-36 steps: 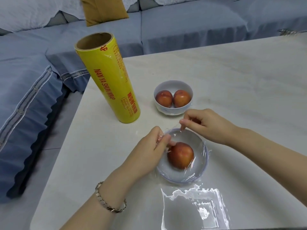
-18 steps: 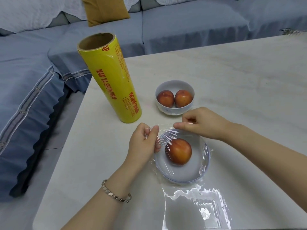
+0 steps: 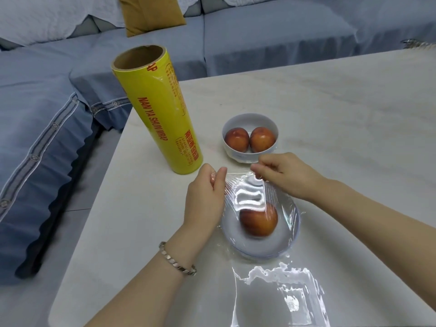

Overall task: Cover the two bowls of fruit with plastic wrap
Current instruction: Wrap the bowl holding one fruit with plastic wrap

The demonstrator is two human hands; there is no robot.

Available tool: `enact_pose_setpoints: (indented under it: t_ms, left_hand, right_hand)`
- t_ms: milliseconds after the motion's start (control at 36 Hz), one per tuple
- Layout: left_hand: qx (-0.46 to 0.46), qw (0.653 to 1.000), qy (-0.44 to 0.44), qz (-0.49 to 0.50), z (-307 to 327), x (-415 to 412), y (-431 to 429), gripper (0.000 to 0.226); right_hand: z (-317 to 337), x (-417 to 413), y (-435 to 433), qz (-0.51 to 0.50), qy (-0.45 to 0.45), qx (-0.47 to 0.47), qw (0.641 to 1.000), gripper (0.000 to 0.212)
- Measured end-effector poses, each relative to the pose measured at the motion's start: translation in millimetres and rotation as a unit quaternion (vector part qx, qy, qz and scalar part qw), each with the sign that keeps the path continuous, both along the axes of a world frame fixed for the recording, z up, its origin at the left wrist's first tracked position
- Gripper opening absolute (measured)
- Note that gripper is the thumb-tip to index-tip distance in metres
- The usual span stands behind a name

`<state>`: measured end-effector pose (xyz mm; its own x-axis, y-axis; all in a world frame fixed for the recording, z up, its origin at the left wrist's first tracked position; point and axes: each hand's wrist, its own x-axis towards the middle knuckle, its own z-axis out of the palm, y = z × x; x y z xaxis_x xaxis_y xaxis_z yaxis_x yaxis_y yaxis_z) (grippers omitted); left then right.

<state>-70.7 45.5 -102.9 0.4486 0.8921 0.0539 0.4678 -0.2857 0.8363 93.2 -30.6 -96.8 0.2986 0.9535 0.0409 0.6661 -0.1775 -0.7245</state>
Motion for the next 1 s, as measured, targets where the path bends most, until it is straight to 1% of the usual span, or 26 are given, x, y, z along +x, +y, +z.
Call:
enact_pose_setpoints:
  t_ms: [83, 222, 333, 444, 528, 611, 722, 778, 861, 944, 1000]
  left_hand:
    - [0.013, 0.999, -0.020, 0.036, 0, 6, -6, 0.036]
    - [0.012, 0.996, -0.046, 0.077, -4, 16, -15, 0.030]
    - [0.012, 0.996, -0.044, 0.079, -10, 16, -15, 0.031]
    - [0.017, 0.996, -0.041, 0.077, -15, 15, -11, 0.032]
    - [0.016, 0.996, -0.045, 0.078, -16, 16, -10, 0.032]
    - [0.011, 0.995, -0.045, 0.087, -17, 17, -11, 0.032]
    - [0.012, 0.994, -0.048, 0.100, -18, 16, -11, 0.033]
    - [0.003, 0.993, -0.054, 0.109, -19, 15, -13, 0.034]
    - [-0.028, 0.988, -0.062, 0.137, -24, 14, -12, 0.035]
    - [-0.073, 0.983, -0.062, 0.158, -29, 14, -8, 0.033]
    - [-0.127, 0.975, -0.065, 0.171, -31, 15, -6, 0.031]
  right_hand:
    - [-3, -2, 4, -0.022, -0.038, 0.019, 0.999, 0.031]
    - [-12, -8, 3, -0.064, -0.071, 0.088, 0.991, 0.029]
    - [-19, -11, 2, -0.090, -0.103, 0.106, 0.985, 0.034]
    - [-19, -14, 3, -0.099, -0.110, 0.117, 0.982, 0.036]
    - [-23, -16, 2, -0.114, -0.106, 0.121, 0.980, 0.042]
    - [-26, -17, -1, -0.134, -0.086, 0.130, 0.979, 0.040]
    - [-31, -18, -3, -0.168, -0.053, 0.143, 0.974, 0.031]
    - [-34, -19, -4, -0.182, -0.028, 0.140, 0.973, 0.032]
    - [-37, -18, -5, -0.200, 0.027, 0.113, 0.973, 0.040]
    - [-41, -15, -4, -0.226, 0.062, 0.083, 0.969, 0.039]
    - [-43, -14, -3, -0.241, 0.078, 0.064, 0.965, 0.038]
